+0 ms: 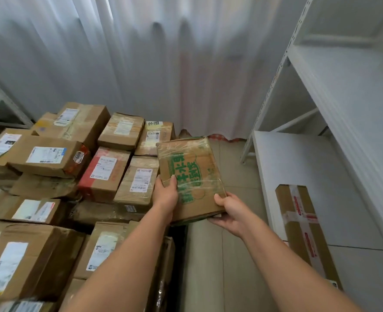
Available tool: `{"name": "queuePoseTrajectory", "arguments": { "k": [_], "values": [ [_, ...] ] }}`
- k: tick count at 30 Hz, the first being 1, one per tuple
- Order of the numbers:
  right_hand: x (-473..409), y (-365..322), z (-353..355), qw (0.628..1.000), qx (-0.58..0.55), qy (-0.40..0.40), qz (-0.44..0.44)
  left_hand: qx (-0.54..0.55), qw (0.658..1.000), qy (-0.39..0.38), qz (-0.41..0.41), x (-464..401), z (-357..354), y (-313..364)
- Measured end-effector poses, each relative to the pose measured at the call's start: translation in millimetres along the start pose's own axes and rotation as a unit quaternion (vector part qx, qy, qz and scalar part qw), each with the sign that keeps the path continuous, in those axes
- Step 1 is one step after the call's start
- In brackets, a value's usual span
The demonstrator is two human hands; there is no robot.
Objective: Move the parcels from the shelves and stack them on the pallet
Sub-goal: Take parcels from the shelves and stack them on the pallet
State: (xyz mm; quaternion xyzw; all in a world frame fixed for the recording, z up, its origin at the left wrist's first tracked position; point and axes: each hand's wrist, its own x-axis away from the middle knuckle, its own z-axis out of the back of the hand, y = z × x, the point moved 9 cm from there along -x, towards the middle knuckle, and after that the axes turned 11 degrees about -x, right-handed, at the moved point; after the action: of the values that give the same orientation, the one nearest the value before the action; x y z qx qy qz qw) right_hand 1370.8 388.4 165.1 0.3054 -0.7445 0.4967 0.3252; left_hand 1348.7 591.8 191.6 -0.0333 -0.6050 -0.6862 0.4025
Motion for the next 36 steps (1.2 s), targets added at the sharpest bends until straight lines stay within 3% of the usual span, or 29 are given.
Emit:
{"name": "queuePoseTrajectory", "arguments": {
  "k": [5,8,12,17,24,30,36],
  "values": [
    [-24.3,3.1,-24.3,0.996,0.02,-0.017,-0.084,-0.009,0.998,0.064,0.003,-29.7,13.7,4.1],
    [-44.2,2.5,-47.5,0.992,0.037,-0.013,-0.116,0.026,0.994,0.094,0.054,-58.9,29.3,-3.5],
    [-75.9,-21.9,-91.2,0.991,0.05,-0.048,-0.114,0.097,0.982,0.105,0.12,-106.4,42.2,-5.1],
    [-125.0,-52.8,-164.8,0.979,0.161,-0.07,-0.107,0.152,0.965,0.119,0.175,-159.2,63.1,7.3],
    [-168.1,-89.9,-237.1,0.947,0.28,-0.077,-0.133,0.118,0.961,0.168,0.185,-217.1,112.9,36.0],
    [-226.1,-86.7,-315.0,0.923,0.317,-0.138,-0.169,0.187,0.915,0.255,0.251,-256.6,131.6,31.6],
    [-282.7,-76.7,-364.2,0.859,0.432,-0.181,-0.206,0.294,0.848,0.298,0.324,-265.4,124.4,-7.6]
  ]
}}
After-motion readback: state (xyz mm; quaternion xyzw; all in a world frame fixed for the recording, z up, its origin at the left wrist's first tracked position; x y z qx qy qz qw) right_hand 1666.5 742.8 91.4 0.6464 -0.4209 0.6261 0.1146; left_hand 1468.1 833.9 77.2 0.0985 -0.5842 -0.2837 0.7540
